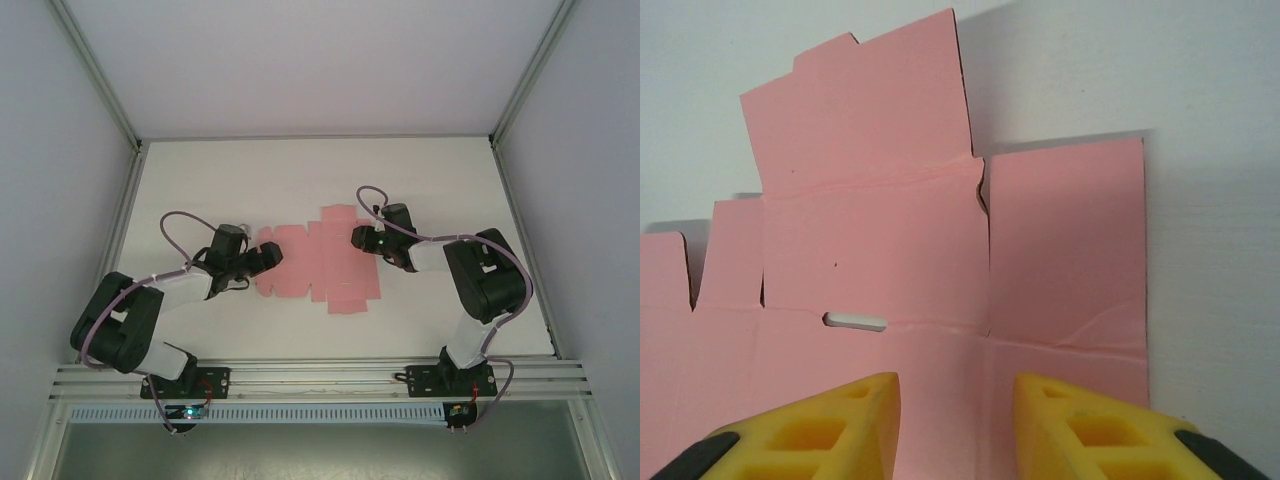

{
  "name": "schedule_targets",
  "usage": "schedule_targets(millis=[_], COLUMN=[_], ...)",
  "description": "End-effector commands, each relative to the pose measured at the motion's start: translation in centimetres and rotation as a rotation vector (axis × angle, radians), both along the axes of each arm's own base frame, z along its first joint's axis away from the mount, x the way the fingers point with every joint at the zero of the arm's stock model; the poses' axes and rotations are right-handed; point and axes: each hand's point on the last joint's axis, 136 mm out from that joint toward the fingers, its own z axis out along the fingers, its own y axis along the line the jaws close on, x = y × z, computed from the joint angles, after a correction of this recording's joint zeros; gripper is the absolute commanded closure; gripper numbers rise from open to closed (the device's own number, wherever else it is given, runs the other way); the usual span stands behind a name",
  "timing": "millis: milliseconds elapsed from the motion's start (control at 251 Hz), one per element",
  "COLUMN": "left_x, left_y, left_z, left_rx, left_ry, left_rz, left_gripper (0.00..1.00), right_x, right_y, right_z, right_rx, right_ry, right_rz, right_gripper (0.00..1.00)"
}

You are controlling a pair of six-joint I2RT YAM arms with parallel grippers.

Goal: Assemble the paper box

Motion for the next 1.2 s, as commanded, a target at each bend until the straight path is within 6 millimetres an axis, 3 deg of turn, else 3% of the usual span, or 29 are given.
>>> schedule_targets(millis=[0,208,339,463,579,698,790,818,970,1197], left_x=[0.8,0.3,0.1,0.1,0.1,0.3,0.3,0.3,-0.1,-1.1], left_y=[-3.6,-2.6,-2.4,-2.2,-2.9,-3.0,-2.6,-2.3,-1.1,0.0], left_z=[2.9,3.6,4.4,4.3,4.1,3.6,3.5,3.3,3.4,4.5], left_rx=[-0.163,-0.114,-0.112,-0.099,-0.129,-0.114,-0.093,-0.076,-0.006,0.04], left_ry=[-0.12,-0.128,-0.151,-0.155,-0.153,-0.134,-0.13,-0.122,-0.13,-0.177], left_rz=[-0.124,-0.1,-0.095,-0.091,-0.117,-0.12,-0.11,-0.097,-0.072,-0.071], left_gripper=[0.18,0.26,0.37,0.6,0.74,0.82,1.0,1.0,1.0,1.0], right_x=[-5.4,-5.4,-5.5,-5.4,-5.2,-6.4,-7.3,-7.5,-6.5,-3.7], right_y=[-2.2,-2.1,-1.7,-1.6,-1.1,-1.5,-1.4,-1.2,-1.2,-1.0], right_z=[-6.5,-6.6,-6.4,-6.0,-5.6,-6.5,-6.9,-6.7,-4.7,1.6], right_rx=[-0.079,-0.071,-0.051,-0.043,-0.013,-0.009,-0.001,0.005,-0.002,-0.049], right_ry=[0.27,0.278,0.27,0.257,0.245,0.277,0.289,0.282,0.221,0.063], right_rz=[-0.023,-0.019,-0.005,0.001,0.002,-0.011,0.002,0.011,0.023,0.06], right_gripper=[0.63,0.63,0.63,0.63,0.63,0.63,0.6,0.59,0.53,0.45])
